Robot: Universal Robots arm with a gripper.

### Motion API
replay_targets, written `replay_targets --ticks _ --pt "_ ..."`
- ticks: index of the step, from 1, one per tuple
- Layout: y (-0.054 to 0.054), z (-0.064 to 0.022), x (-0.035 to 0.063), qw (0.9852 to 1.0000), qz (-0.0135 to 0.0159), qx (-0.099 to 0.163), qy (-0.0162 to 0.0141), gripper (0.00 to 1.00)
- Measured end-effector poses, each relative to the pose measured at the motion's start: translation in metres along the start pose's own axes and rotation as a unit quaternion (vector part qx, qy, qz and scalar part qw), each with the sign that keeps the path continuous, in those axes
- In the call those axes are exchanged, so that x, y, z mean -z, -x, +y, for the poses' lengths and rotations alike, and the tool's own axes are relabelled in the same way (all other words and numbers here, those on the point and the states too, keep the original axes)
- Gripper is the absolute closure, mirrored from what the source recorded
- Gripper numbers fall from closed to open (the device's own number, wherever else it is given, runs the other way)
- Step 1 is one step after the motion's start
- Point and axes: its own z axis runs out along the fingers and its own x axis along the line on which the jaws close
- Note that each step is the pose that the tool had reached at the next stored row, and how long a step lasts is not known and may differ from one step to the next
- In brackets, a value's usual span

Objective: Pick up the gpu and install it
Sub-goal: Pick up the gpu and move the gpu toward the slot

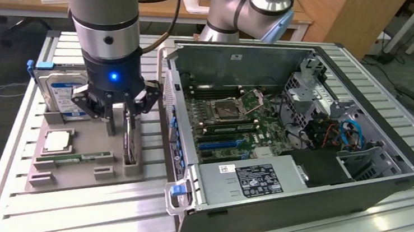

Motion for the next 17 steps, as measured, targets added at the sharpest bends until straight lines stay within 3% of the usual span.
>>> replay_targets --ticks 9,17 --pt "0.000 -0.0004 -0.0151 1.0000 -0.0001 0.000 0.0000 0.58" --pt "0.001 0.0030 -0.0217 1.0000 0.0000 0.000 0.0000 0.58"
